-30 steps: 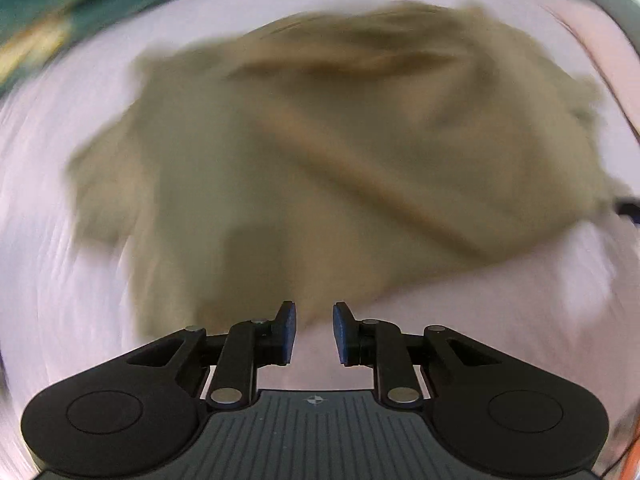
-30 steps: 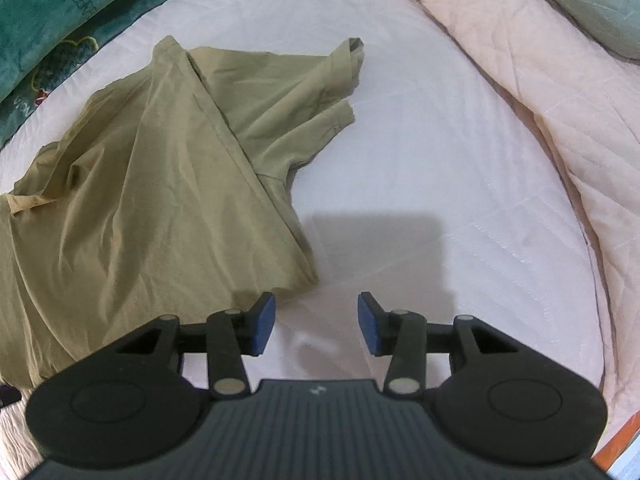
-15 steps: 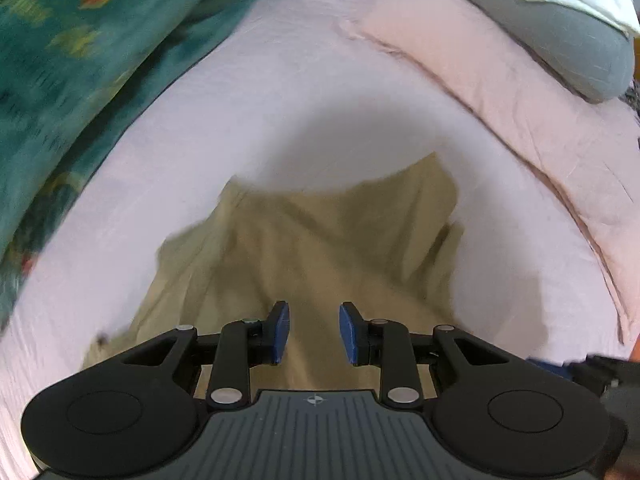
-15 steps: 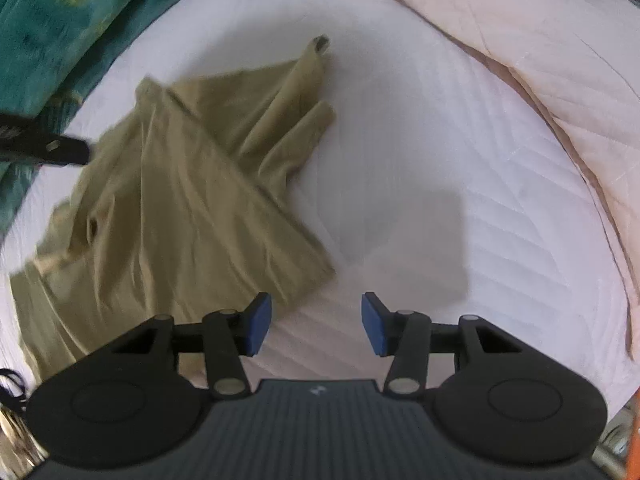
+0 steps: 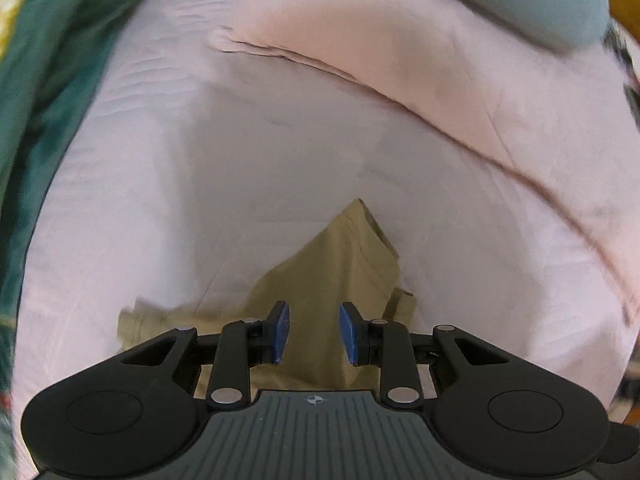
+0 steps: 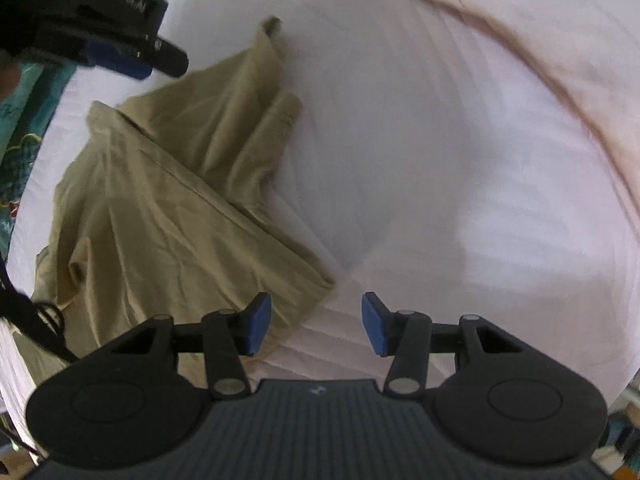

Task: Fold clothes

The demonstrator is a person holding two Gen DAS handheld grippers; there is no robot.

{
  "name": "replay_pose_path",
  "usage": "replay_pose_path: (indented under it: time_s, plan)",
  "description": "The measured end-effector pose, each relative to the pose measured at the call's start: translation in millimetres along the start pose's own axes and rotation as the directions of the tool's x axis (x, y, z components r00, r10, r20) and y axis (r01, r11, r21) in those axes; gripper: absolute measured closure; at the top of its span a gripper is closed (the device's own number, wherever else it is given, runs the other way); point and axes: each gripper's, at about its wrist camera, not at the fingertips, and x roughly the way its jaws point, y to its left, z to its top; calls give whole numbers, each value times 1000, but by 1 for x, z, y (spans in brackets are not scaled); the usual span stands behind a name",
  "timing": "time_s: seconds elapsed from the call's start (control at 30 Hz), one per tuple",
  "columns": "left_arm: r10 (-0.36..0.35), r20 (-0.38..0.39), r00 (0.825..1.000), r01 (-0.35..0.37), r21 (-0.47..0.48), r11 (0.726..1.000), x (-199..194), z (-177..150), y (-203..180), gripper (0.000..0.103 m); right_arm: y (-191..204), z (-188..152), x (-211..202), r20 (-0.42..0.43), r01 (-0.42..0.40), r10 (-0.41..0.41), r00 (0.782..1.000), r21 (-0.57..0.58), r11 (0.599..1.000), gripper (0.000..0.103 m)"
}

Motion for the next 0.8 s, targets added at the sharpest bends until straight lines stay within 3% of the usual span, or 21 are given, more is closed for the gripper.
replay_pose_path:
  time_s: [0.2,0.37,0.73,0.77,0.8]
  plan:
    - [-13,-48,999,18,115,993,25,16,-18,72,-4,-1,12,-32,-5,7,999,62,998,52]
    - [-9,-34,999,15,183,983,35,28,-27,72,-8,1,20,-35,-10,14,999,105,994,51]
    - [4,-99,995,18,220,975,69,34,-33,72,-8,-1,28,-30,-39,42,999,112,993,47]
    - [8,-99,995,14,218,976,72,34,-33,73,-7,-2,29,-28,-43,46,999,103,994,49]
    - [7,-97,995,14,215,976,75,34,-33,78,-7,-3,29,-28,-50,53,998,100,994,59]
